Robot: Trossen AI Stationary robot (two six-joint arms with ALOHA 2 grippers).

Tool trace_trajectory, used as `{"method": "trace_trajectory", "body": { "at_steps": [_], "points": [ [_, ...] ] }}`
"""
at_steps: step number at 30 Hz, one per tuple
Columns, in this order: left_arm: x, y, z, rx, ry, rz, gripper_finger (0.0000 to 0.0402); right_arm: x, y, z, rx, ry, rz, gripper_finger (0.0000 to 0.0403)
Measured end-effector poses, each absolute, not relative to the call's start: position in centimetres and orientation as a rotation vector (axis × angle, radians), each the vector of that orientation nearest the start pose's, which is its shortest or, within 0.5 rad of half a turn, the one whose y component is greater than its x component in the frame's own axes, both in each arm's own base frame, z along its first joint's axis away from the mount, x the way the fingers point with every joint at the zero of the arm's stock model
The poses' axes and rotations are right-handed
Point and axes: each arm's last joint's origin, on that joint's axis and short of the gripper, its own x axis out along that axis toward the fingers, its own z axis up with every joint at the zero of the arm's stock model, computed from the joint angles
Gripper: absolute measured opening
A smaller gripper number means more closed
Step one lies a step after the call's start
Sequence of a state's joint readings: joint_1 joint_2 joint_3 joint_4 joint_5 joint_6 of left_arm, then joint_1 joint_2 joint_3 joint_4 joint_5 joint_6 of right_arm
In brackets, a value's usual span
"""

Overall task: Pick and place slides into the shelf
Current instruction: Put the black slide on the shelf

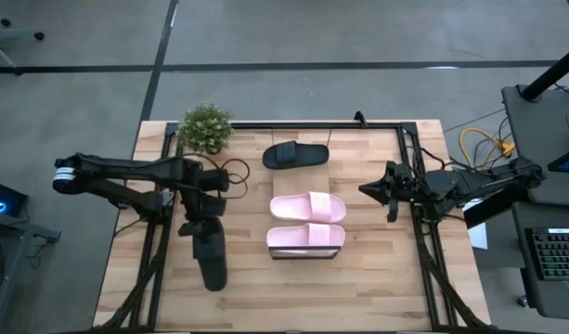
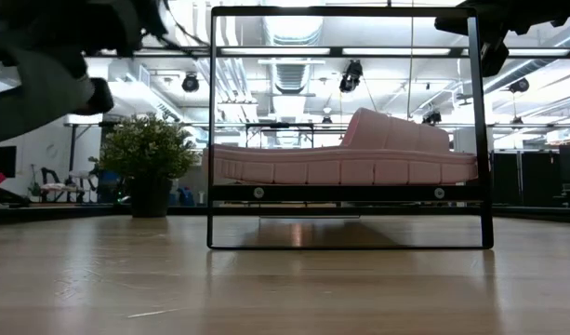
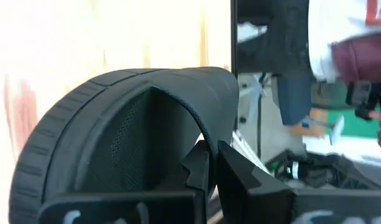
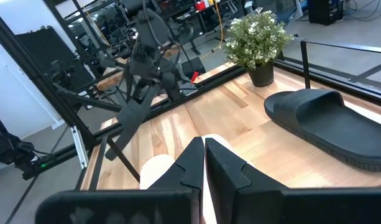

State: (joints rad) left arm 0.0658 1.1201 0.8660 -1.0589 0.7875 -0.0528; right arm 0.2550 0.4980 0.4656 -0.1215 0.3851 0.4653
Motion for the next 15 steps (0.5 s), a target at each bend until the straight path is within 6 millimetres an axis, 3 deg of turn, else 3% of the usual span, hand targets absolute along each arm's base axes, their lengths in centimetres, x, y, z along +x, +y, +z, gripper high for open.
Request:
{"method": "trace_trajectory", "body": {
  "at_steps": [15],
  "points": [
    [16.2,-0.5,29.3,-0.508,1.077,-0.359,0.0,12.7,2.2,26.8,0.424,0.106,-0.16,0.0009]
  ]
}}
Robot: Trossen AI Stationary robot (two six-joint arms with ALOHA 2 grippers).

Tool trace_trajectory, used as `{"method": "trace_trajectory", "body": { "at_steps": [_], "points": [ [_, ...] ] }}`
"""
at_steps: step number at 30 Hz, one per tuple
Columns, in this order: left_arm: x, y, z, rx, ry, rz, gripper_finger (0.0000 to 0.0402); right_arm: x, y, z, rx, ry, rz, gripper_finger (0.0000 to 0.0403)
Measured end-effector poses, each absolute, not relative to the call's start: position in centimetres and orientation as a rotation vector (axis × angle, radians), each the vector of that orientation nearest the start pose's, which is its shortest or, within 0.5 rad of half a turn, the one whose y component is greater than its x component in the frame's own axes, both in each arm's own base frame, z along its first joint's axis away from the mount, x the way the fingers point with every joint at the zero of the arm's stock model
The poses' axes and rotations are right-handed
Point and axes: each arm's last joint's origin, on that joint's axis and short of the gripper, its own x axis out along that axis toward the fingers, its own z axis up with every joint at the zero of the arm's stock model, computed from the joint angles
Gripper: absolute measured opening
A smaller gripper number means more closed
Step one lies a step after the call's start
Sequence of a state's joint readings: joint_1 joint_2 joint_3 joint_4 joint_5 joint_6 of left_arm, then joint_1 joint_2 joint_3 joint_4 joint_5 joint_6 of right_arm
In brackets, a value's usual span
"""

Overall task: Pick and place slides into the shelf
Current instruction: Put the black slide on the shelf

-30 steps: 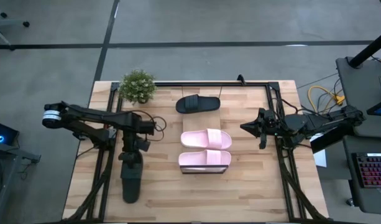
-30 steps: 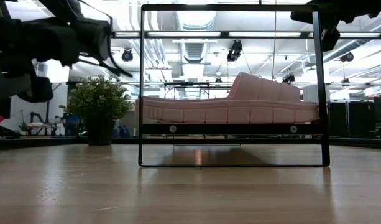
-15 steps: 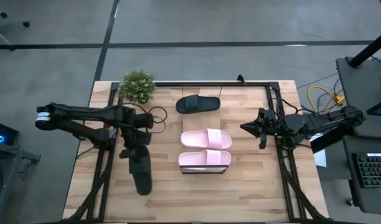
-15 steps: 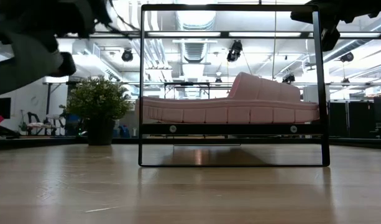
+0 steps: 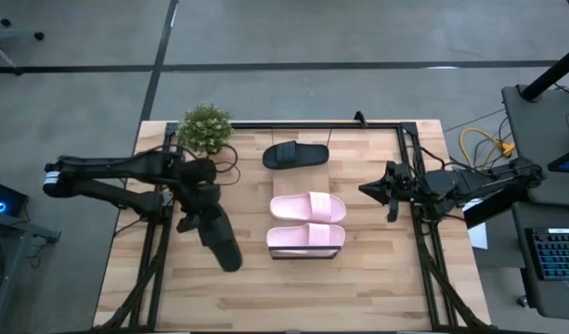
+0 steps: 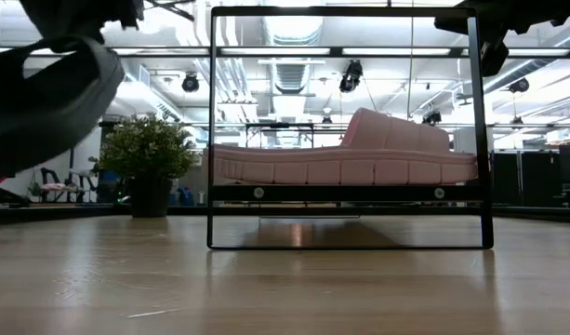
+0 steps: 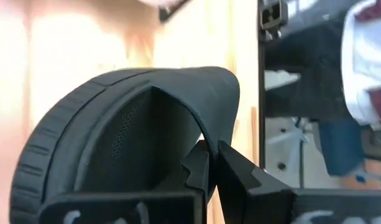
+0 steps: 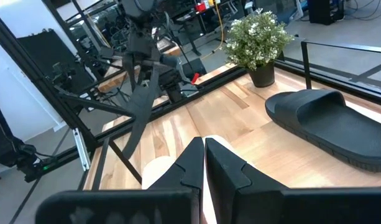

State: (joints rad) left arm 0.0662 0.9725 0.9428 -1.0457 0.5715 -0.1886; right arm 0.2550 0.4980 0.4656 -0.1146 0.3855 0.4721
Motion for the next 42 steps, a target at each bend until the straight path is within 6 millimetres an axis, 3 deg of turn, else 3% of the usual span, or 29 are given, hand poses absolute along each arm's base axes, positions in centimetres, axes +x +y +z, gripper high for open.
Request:
{"method": "trace_trajectory", "body": {
  "at_steps": [19,25,29,42],
  "points": [
    [14.3,0.5,35.3,-0.345,0.765,0.032,0.0,12.7,2.2,26.8,0.424,0.106,-0.16,0.0009],
    [14.1,1.0,37.0,-0.274,0.59,0.17,0.0,12.7,2.2,26.8,0.424,0.107,-0.161,0.0009],
    [14.6,1.2,37.9,-0.264,0.472,0.189,0.0,12.7,2.2,26.8,0.424,0.107,-0.161,0.0009],
    [18.7,2.0,37.4,-0.245,0.403,0.335,0.0,12.7,2.2,26.8,0.424,0.107,-0.161,0.0009]
  ]
}}
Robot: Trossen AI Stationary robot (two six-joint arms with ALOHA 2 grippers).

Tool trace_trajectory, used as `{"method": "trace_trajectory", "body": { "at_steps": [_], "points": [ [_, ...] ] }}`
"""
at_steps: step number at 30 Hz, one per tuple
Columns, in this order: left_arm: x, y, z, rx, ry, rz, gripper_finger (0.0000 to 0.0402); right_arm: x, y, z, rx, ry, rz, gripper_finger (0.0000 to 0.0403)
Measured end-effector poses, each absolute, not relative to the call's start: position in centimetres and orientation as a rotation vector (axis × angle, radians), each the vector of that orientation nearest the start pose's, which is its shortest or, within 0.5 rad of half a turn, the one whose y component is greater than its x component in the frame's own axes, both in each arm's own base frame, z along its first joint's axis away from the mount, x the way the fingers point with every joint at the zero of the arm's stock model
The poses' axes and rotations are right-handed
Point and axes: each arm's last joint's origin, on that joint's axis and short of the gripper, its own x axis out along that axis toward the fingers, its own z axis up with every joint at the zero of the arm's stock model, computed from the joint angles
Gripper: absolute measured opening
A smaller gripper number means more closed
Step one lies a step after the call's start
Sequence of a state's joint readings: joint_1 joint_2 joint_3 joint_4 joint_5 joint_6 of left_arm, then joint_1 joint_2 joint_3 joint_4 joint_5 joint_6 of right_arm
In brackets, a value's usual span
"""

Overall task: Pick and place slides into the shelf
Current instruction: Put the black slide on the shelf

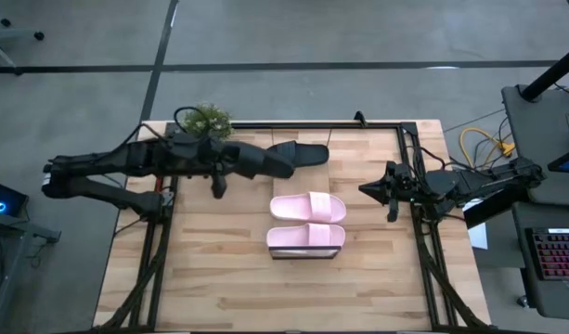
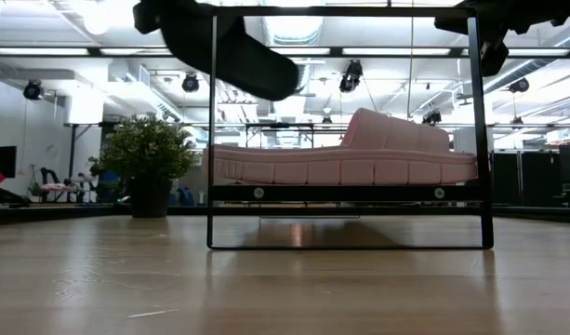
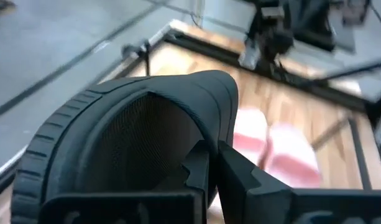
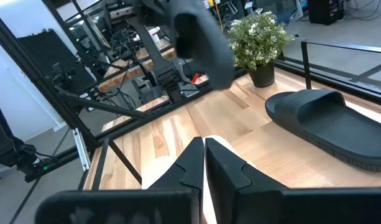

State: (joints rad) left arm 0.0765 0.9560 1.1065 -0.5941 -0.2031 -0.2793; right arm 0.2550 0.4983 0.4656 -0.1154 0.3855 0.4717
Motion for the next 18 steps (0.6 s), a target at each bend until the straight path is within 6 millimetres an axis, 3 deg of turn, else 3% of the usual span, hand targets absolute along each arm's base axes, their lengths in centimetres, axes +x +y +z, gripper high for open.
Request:
{"method": "trace_trajectory", "body": {
  "at_steps": [8,18],
  "points": [
    [22.0,2.6,37.1,-0.356,0.258,0.365,0.0,12.7,2.2,26.8,0.423,0.107,-0.161,0.0009],
    [26.5,3.1,34.8,-0.519,0.238,0.365,0.0,12.7,2.2,26.8,0.423,0.107,-0.161,0.0009]
  ]
}}
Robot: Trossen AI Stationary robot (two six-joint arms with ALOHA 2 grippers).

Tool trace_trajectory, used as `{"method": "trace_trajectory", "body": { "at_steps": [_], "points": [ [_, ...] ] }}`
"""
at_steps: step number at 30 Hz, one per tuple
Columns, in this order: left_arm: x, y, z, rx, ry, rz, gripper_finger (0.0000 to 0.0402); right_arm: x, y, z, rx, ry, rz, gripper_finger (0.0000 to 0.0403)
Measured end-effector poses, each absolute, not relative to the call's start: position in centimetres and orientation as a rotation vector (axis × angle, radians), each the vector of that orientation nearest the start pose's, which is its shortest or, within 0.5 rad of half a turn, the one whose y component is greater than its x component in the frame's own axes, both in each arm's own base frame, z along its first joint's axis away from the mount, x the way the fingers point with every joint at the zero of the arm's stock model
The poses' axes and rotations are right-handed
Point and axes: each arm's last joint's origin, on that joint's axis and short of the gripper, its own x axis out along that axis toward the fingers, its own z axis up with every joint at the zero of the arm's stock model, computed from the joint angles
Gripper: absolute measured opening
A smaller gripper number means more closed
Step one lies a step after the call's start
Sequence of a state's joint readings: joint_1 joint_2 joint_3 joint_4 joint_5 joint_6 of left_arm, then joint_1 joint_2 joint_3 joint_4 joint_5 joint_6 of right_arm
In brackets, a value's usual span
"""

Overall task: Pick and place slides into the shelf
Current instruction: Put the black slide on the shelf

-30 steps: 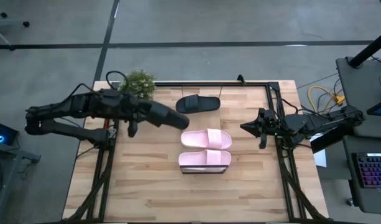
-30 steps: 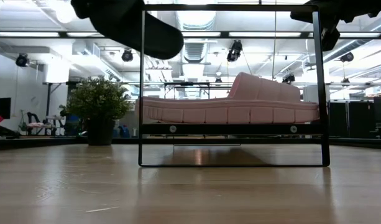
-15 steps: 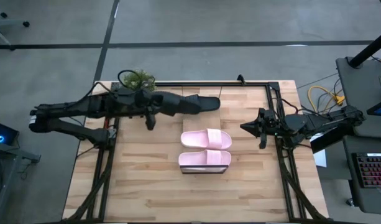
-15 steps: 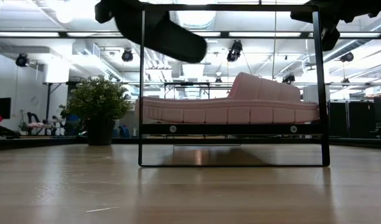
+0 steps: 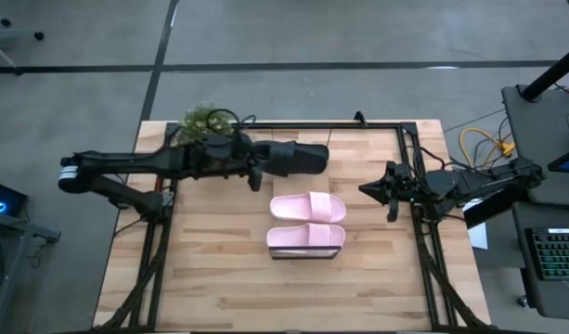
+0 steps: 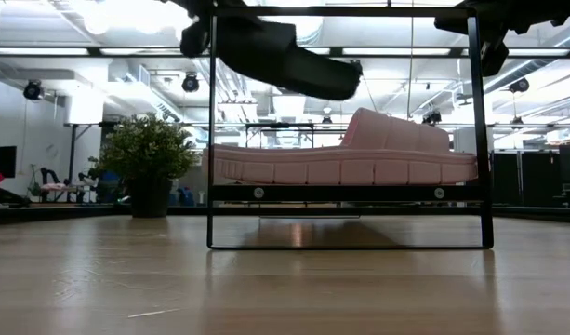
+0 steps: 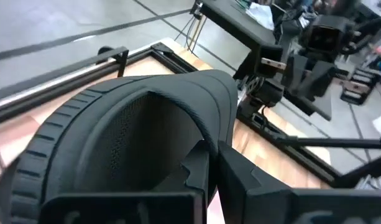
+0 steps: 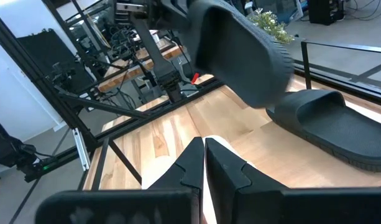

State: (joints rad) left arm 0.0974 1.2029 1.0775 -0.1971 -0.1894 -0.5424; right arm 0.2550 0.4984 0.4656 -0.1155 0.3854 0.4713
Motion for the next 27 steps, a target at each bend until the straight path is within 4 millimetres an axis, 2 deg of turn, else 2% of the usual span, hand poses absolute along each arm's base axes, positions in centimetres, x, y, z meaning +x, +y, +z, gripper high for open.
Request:
{"method": "trace_trajectory", "body": {
  "at_steps": [13,23,27],
  "points": [
    [31.8,5.0,31.3,-0.734,0.156,0.415,0.0,12.7,2.2,26.8,0.423,0.108,-0.16,0.0009],
    [33.2,5.4,28.9,-0.909,0.188,0.48,0.0,12.7,2.2,26.8,0.42,0.108,-0.16,0.0009],
    [33.2,5.6,27.8,-0.978,0.225,0.536,0.0,12.7,2.2,26.8,0.42,0.108,-0.16,0.0009]
  ]
}}
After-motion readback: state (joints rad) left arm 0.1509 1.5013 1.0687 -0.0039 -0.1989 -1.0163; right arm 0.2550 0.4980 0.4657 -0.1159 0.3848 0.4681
